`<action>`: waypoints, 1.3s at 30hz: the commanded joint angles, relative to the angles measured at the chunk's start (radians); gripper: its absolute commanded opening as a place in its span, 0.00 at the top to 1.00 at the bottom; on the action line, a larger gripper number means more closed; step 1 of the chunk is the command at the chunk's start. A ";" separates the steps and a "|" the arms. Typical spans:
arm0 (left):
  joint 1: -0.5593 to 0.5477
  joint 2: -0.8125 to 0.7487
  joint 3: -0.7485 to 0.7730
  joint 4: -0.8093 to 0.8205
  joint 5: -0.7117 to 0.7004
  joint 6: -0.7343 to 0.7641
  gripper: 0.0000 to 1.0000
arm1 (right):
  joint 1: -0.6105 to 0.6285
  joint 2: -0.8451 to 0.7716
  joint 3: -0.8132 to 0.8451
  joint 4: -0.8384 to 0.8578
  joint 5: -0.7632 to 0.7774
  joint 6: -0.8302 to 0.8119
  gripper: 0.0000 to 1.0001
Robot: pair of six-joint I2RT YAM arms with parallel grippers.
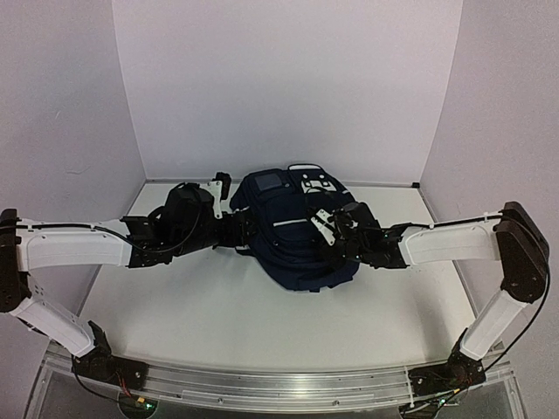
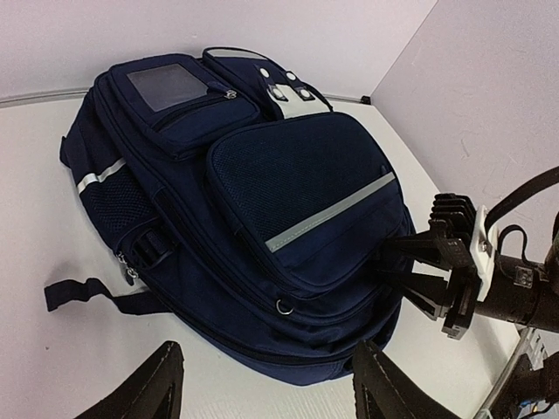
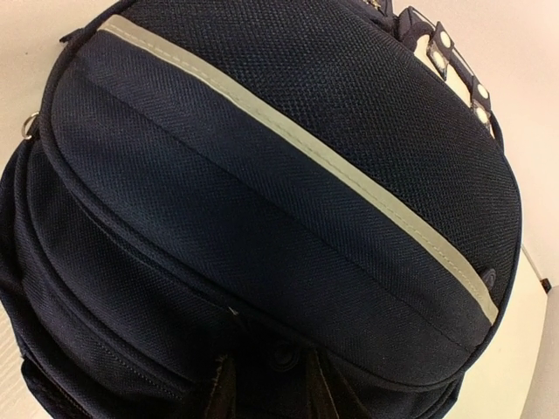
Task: Pack the student bag
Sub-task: Zip the student bag at the center of the board.
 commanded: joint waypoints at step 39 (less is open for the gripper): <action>-0.038 0.467 0.498 -0.206 0.220 1.275 0.48 | -0.266 -0.192 0.137 -0.367 -0.708 0.253 0.56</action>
